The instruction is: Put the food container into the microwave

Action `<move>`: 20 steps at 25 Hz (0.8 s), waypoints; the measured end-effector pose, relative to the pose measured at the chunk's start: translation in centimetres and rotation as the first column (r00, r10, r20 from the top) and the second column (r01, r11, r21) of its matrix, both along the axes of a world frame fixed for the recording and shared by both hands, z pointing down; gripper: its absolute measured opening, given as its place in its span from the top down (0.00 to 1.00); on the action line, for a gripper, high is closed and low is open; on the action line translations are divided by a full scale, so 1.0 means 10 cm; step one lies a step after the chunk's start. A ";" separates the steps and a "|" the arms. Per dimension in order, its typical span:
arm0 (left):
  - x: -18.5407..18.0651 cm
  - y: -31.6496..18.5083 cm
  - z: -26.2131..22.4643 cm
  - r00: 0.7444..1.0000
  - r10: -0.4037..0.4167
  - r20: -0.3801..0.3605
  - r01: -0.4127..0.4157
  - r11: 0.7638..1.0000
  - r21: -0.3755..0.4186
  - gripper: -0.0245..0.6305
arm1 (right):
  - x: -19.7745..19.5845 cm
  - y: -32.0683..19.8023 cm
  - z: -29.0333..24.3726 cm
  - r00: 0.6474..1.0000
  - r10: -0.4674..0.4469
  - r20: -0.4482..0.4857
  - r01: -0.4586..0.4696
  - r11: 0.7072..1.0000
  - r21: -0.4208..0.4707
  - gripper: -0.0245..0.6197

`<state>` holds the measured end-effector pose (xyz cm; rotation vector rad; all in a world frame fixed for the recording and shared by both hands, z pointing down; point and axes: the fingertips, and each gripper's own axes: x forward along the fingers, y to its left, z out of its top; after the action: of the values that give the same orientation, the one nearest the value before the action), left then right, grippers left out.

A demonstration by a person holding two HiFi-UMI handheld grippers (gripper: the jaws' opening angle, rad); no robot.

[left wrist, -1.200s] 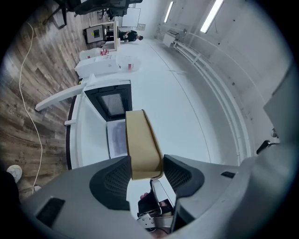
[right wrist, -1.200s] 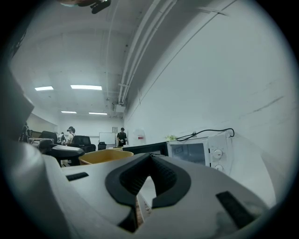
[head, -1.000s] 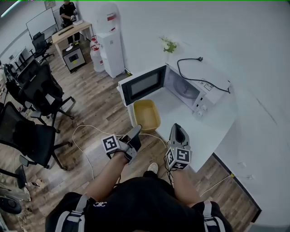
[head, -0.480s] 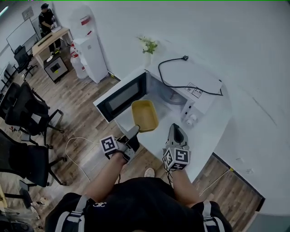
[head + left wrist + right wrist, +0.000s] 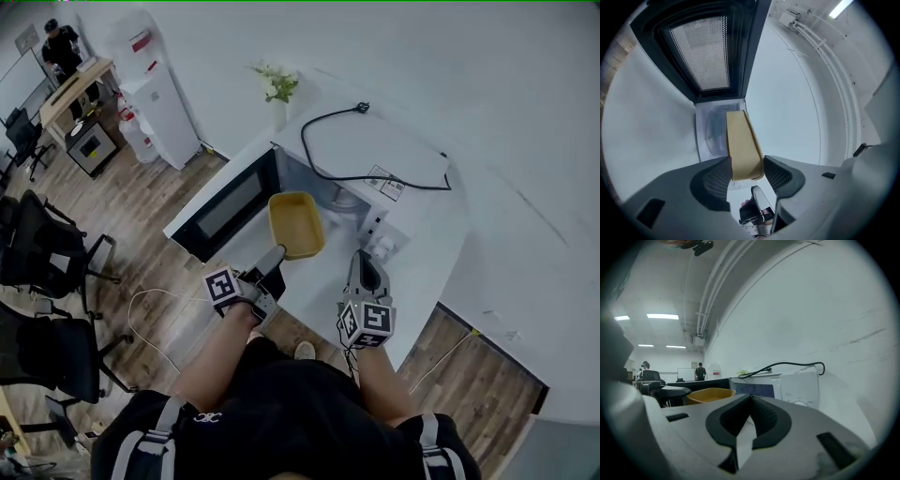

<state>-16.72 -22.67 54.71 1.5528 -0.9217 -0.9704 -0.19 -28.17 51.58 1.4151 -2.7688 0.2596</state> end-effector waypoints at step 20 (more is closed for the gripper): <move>-0.14 -1.18 0.53 0.979 0.203 -0.029 -0.204 0.978 -0.047 0.63 | -0.11 -0.35 0.07 0.986 0.161 -0.034 -0.162 0.987 -0.021 0.95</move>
<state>-18.07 -34.44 59.98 1.5567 -0.7477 -0.8122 -1.33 -31.65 52.30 1.6249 -2.6196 0.2688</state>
